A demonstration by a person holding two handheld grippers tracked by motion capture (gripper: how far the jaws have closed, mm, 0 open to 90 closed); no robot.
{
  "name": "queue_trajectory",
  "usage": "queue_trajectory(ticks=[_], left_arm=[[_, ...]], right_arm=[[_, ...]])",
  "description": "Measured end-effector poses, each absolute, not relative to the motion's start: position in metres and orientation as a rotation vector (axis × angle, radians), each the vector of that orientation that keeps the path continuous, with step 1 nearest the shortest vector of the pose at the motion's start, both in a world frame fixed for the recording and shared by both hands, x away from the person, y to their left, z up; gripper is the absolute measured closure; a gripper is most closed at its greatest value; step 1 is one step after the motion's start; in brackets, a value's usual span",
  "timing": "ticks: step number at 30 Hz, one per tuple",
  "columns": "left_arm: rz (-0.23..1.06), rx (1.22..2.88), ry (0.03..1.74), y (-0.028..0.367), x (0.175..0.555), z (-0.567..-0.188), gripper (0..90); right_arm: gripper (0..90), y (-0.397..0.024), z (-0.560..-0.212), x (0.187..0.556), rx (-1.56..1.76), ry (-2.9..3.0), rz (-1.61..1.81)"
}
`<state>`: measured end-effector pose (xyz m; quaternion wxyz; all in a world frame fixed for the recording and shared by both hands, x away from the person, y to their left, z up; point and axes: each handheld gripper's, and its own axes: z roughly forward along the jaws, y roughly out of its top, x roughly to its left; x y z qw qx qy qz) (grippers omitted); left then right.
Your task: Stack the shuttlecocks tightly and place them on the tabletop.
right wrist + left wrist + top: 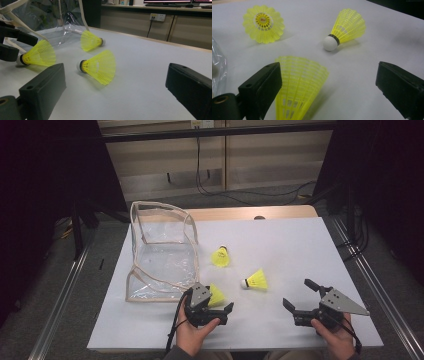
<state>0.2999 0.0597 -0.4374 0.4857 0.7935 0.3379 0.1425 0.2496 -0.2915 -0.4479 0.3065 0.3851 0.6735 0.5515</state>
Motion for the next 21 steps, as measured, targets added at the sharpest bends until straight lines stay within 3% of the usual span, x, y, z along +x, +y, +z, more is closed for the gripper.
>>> queue_trajectory(ticks=[21], left_arm=[[0.491,1.98,0.872,0.045,0.308,-0.44,9.0]], right_arm=[[2.4,-0.29,-0.448,0.249,1.009,1.791,1.45]])
